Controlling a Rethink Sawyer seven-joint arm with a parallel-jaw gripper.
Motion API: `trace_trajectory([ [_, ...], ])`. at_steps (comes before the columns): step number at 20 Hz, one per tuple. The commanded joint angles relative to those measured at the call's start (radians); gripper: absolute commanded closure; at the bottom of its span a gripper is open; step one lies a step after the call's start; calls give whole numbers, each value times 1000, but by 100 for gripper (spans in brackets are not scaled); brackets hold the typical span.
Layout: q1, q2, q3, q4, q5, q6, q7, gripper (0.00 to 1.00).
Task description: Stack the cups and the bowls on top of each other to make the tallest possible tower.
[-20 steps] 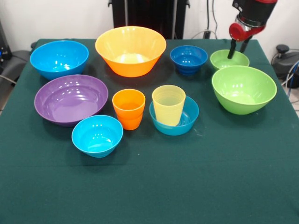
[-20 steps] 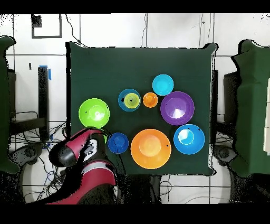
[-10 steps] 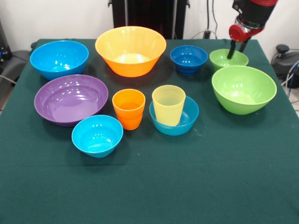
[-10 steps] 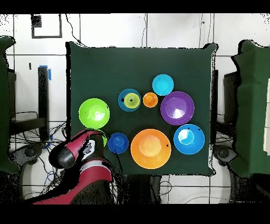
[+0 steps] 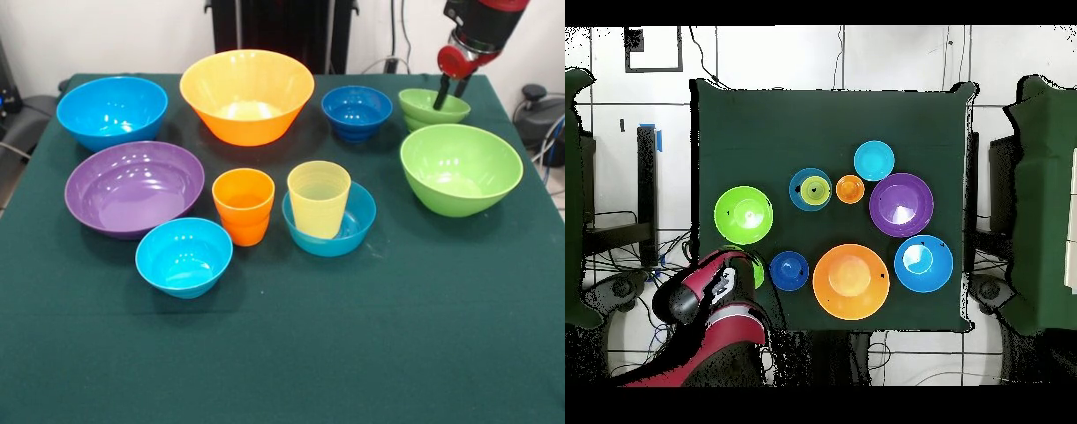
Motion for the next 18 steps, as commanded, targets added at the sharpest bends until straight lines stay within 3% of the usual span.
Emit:
trace_trajectory([
  [1,-2,57,45,-74,-42,-20,38,0],
  [18,11,49,22,-64,-41,-49,70,0],
])
